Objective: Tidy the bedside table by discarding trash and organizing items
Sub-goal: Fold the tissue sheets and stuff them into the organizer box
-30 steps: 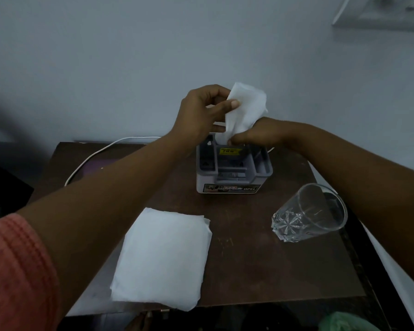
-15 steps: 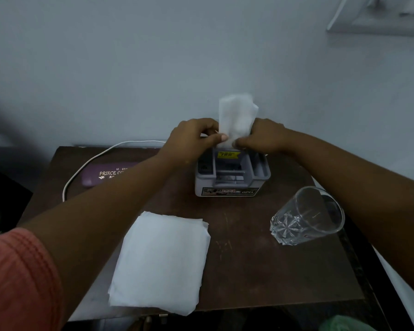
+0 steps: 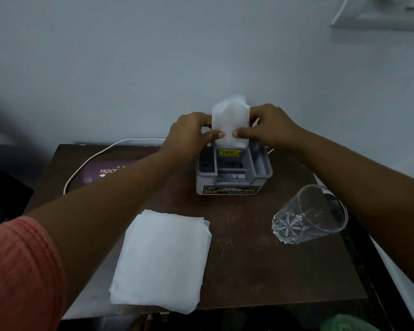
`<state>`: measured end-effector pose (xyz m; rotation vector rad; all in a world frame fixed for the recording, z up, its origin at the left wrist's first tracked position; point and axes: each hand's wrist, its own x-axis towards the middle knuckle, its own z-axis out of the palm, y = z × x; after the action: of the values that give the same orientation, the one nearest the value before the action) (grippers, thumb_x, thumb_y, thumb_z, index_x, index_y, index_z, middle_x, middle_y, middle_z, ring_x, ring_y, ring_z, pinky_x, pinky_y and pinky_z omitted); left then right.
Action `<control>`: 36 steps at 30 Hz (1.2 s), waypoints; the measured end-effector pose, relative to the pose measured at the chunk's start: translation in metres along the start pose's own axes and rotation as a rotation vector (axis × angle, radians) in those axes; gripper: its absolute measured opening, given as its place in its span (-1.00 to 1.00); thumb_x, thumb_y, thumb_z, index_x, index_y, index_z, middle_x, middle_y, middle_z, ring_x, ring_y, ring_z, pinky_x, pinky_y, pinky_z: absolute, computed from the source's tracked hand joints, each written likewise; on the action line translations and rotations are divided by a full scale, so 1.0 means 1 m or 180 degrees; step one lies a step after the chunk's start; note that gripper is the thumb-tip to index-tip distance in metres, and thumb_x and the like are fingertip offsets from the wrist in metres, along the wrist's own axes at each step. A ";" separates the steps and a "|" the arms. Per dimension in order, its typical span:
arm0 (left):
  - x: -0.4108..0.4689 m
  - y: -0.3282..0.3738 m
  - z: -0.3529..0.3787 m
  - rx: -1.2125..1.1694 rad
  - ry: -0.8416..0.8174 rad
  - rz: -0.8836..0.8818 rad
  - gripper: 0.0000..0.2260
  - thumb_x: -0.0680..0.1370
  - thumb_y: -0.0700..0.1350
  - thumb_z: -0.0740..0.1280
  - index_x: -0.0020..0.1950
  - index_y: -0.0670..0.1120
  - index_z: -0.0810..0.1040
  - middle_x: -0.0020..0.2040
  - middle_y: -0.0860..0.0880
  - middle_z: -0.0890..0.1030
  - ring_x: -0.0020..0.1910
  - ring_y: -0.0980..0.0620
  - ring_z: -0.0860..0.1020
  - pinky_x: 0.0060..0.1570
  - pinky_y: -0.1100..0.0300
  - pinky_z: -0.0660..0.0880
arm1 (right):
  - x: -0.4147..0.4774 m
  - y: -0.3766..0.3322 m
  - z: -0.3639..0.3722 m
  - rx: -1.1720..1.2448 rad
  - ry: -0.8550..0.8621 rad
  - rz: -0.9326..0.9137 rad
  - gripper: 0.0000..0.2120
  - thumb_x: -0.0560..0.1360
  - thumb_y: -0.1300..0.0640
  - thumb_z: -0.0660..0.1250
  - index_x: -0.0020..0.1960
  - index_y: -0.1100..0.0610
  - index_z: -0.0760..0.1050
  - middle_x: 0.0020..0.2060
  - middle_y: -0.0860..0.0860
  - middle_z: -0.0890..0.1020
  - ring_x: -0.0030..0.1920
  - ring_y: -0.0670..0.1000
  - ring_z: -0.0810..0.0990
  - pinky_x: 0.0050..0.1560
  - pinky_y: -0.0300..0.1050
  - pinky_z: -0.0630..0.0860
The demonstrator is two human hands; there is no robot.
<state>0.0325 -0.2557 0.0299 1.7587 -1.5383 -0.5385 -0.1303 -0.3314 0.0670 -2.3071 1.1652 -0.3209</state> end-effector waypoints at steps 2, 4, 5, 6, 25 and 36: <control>0.001 -0.002 -0.001 0.0141 -0.0005 0.0023 -0.81 0.46 -0.04 0.42 0.02 -0.09 0.64 0.08 -0.09 0.64 0.08 -0.09 0.56 0.13 -0.04 0.46 | -0.001 0.001 0.000 -0.0050 -0.0074 0.0066 -0.70 0.40 0.11 0.45 0.10 0.16 0.57 -0.14 0.02 0.55 -0.14 0.00 0.51 -0.26 -0.21 0.37; 0.002 -0.002 0.000 0.0351 -0.0044 0.0079 -0.79 0.45 -0.01 0.42 0.02 -0.07 0.65 0.11 -0.08 0.63 0.11 -0.10 0.54 0.16 -0.08 0.42 | -0.002 0.004 0.002 -0.0142 -0.0248 0.0110 -0.80 0.37 0.11 0.48 -0.03 0.11 0.59 -0.18 0.04 0.57 -0.15 0.01 0.52 -0.32 -0.23 0.37; 0.002 -0.003 0.001 0.0406 -0.0028 0.0090 -0.78 0.44 0.00 0.43 0.03 -0.05 0.65 0.11 -0.06 0.63 0.11 -0.09 0.54 0.17 -0.09 0.41 | -0.002 0.006 0.002 -0.0127 -0.0227 0.0108 -0.83 0.36 0.09 0.48 -0.07 0.08 0.59 -0.17 0.05 0.59 -0.15 0.01 0.52 -0.30 -0.21 0.38; 0.003 -0.003 0.001 0.0395 0.0018 0.0091 -0.78 0.43 0.01 0.43 0.02 -0.04 0.65 0.11 -0.04 0.63 0.11 -0.08 0.54 0.17 -0.09 0.41 | -0.001 0.006 0.001 -0.0079 -0.0146 0.0107 -0.82 0.36 0.09 0.48 -0.06 0.07 0.59 -0.15 0.04 0.59 -0.14 0.00 0.52 -0.25 -0.17 0.40; 0.003 -0.005 0.001 -0.0433 0.0337 -0.0498 -0.87 0.46 0.03 0.40 -0.11 0.00 0.62 -0.03 0.01 0.66 0.04 0.03 0.58 0.09 0.11 0.50 | 0.007 0.011 0.003 -0.0322 0.0195 0.0581 -0.52 0.34 0.01 0.49 0.17 0.17 0.46 0.00 0.11 0.53 -0.04 0.05 0.47 -0.21 -0.20 0.30; -0.196 -0.005 -0.052 -0.1897 0.1138 -0.1684 -0.88 0.53 -0.21 0.31 -0.02 -0.04 0.61 -0.16 0.07 0.63 -0.26 0.25 0.58 -0.36 0.51 0.43 | -0.159 -0.078 0.096 0.1837 0.1454 0.1149 -0.90 0.42 0.12 0.43 -0.14 0.00 0.52 -0.26 -0.11 0.60 -0.29 -0.27 0.54 -0.30 -0.48 0.39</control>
<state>0.0343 -0.0526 0.0304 1.6475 -0.5693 -0.7885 -0.1317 -0.1332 0.0346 -1.5295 1.4393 -0.9402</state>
